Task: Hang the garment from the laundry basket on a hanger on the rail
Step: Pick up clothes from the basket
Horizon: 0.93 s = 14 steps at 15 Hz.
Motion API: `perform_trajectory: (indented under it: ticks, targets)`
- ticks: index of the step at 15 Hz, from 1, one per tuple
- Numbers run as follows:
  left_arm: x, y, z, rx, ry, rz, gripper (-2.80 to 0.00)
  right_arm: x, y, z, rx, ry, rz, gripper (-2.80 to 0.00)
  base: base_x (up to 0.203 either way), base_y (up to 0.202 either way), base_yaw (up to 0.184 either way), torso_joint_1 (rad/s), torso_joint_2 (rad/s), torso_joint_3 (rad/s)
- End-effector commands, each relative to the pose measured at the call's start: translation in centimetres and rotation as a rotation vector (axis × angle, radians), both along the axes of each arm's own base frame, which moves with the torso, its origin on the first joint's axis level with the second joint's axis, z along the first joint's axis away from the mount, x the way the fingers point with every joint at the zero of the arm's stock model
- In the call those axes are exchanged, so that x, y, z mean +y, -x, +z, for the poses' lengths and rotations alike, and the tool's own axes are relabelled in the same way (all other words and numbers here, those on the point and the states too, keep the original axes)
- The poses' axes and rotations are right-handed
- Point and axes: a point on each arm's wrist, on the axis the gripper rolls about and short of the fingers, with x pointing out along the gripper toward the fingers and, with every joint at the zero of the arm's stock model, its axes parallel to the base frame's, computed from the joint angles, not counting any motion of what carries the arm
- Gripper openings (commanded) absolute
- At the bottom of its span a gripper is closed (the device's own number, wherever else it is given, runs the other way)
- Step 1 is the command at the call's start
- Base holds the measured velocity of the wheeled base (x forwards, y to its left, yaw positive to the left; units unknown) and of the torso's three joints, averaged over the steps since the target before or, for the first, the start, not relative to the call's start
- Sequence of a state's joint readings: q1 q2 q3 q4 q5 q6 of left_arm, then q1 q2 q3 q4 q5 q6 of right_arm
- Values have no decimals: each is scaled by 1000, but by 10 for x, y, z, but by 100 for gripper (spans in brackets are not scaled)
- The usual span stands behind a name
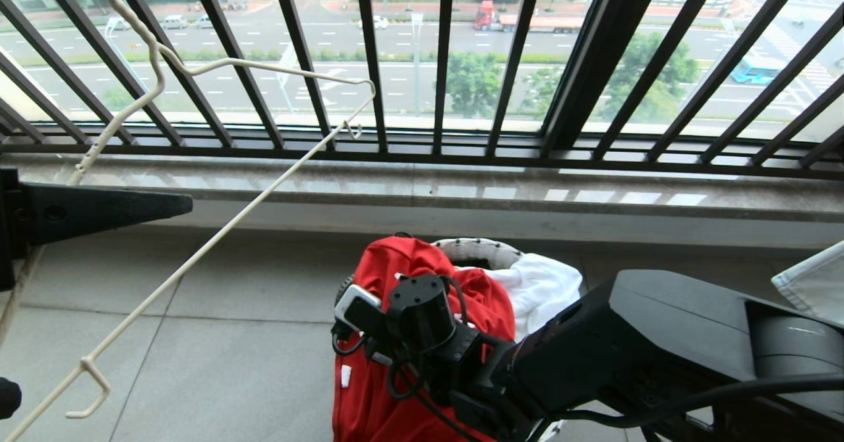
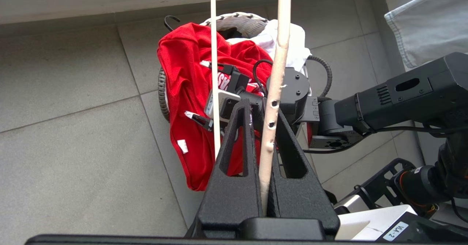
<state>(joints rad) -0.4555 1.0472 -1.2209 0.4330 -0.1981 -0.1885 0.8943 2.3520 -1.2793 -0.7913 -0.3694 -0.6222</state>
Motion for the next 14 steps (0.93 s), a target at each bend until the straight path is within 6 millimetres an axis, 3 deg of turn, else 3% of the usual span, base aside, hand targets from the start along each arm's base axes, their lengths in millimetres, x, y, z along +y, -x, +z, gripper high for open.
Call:
perform_trajectory:
  ticks: [1, 9, 14]
  targets:
    - [0, 0, 0, 3, -1, -1, -280, 7, -11, -1, -28, -15, -10, 0, 0, 0, 0, 0, 0, 0]
    - [0, 0, 0, 2, 0, -1, -280, 7, -28, -14, -105, 20, -20, 0, 0, 0, 0, 0, 0, 0]
    - [0, 0, 0, 3, -1, -1, -280, 16, -38, 2, -190, -64, -50, 0, 0, 0, 0, 0, 0, 0]
